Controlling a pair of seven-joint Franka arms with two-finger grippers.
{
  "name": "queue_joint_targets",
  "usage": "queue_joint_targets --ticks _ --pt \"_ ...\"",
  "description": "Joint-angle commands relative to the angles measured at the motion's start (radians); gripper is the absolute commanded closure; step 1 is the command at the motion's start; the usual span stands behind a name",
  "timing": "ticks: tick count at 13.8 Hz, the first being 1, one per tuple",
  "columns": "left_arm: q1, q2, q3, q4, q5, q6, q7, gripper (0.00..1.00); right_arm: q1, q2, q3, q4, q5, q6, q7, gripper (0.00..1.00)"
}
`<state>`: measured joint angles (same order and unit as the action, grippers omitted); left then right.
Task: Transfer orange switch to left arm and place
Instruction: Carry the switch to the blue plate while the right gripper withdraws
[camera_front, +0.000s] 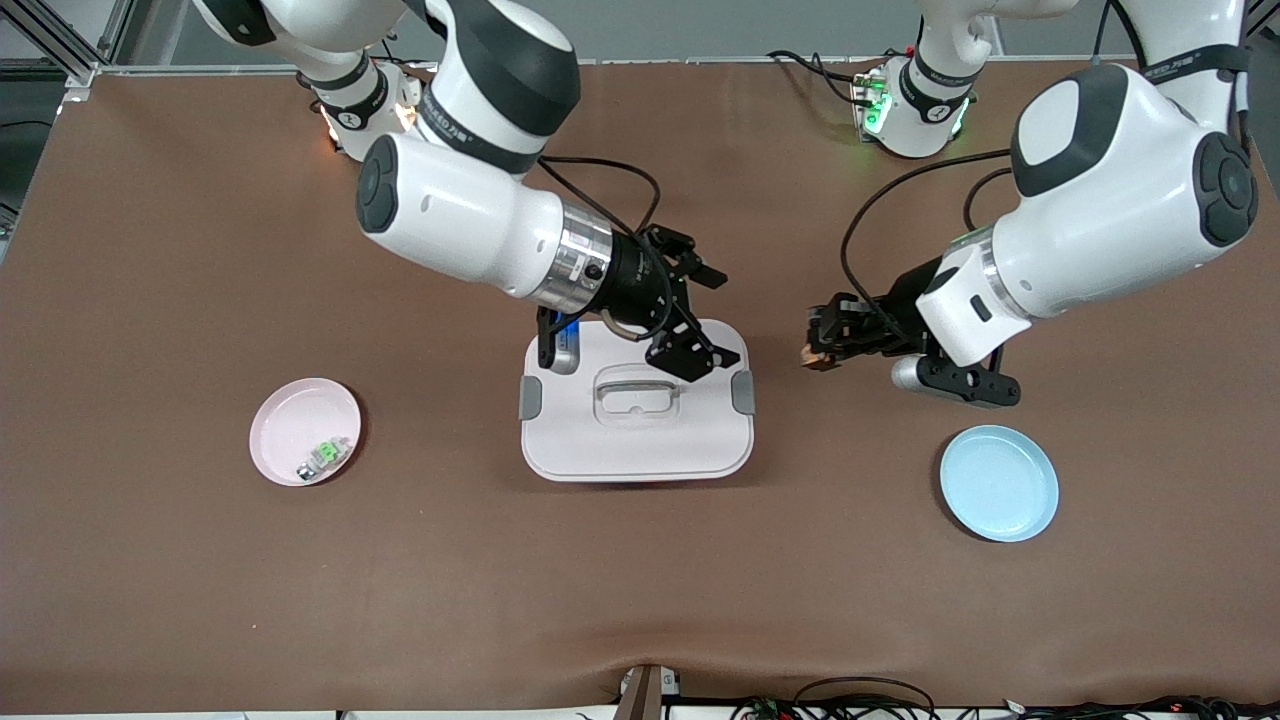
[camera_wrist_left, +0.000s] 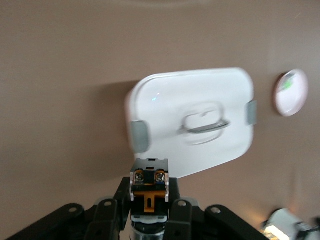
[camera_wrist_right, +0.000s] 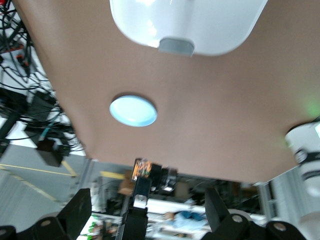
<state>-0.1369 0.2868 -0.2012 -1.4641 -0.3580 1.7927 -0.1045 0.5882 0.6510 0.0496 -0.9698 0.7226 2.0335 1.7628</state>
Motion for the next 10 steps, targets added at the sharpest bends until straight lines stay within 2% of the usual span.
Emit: queue_joint_targets --ticks 1,3,5,8,10 --pt "0.065 0.002 -0.001 -0.031 0.069 -0.061 0.179 1.0 -0.036 -0.01 0.002 0.013 -0.059 -0.142 -0.174 0.0" --pt "0.109 0.0 -0.001 -0.065 0.135 -0.065 0.309 1.0 -0.077 -0.045 0.001 0.008 -0.121 -0.226 -0.314 0.0" --pt "0.131 0.006 -0.001 -0.09 0.219 -0.062 0.396 1.0 -0.135 -0.079 -0.001 0.003 -0.15 -0.39 -0.476 0.0" --pt "0.149 0.049 -0.001 -0.093 0.339 -0.046 0.511 1.0 -0.2 -0.132 -0.001 0.003 -0.337 -0.56 -0.743 0.0" --pt "0.171 0.066 -0.001 -0.134 0.346 0.017 0.596 1.0 -0.208 -0.154 0.001 0.002 -0.486 -0.628 -0.924 0.0"
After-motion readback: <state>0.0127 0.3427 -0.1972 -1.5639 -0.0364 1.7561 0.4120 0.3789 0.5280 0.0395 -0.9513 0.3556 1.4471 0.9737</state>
